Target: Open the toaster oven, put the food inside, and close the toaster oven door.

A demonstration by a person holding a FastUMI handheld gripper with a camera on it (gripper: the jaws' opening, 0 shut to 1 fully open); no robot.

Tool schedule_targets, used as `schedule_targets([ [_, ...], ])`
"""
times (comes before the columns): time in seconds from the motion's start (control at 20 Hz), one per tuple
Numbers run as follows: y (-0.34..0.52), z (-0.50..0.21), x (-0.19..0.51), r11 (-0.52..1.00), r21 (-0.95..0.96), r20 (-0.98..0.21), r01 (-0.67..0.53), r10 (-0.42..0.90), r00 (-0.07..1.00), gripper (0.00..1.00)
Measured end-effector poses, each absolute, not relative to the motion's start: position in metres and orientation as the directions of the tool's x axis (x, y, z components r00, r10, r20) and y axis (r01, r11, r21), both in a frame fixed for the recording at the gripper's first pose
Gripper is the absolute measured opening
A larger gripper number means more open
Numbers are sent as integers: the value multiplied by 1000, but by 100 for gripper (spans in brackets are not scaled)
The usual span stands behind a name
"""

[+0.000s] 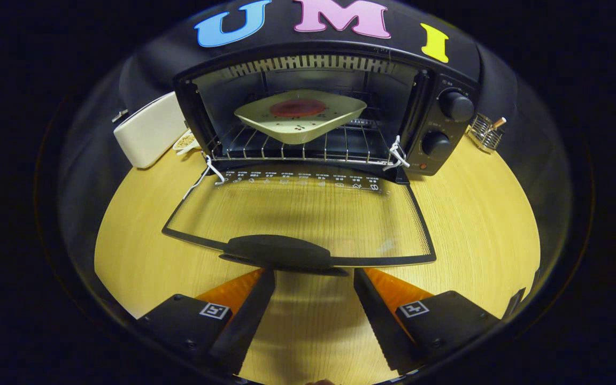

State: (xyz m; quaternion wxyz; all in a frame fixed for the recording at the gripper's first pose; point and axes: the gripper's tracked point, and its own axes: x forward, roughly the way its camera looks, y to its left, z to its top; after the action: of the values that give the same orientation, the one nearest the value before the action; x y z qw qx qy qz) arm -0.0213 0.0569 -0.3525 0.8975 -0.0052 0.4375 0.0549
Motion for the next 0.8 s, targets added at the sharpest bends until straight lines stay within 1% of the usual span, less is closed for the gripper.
schedule_targets([
  [0.15,56,-324,-22,985,7,-754,-175,120,646,99],
  [0.25,57,-304,-17,980,15,-734,-198,145,663,99],
  [0.45,64,-264,-4,976,21,-681,-215,171,712,99],
  [0.55,57,-246,25,974,0,-641,-226,174,748,99],
  [0.7,56,-217,46,977,13,-587,-213,180,789,99],
  [0.8,54,-190,50,980,44,-523,-196,190,831,99],
])
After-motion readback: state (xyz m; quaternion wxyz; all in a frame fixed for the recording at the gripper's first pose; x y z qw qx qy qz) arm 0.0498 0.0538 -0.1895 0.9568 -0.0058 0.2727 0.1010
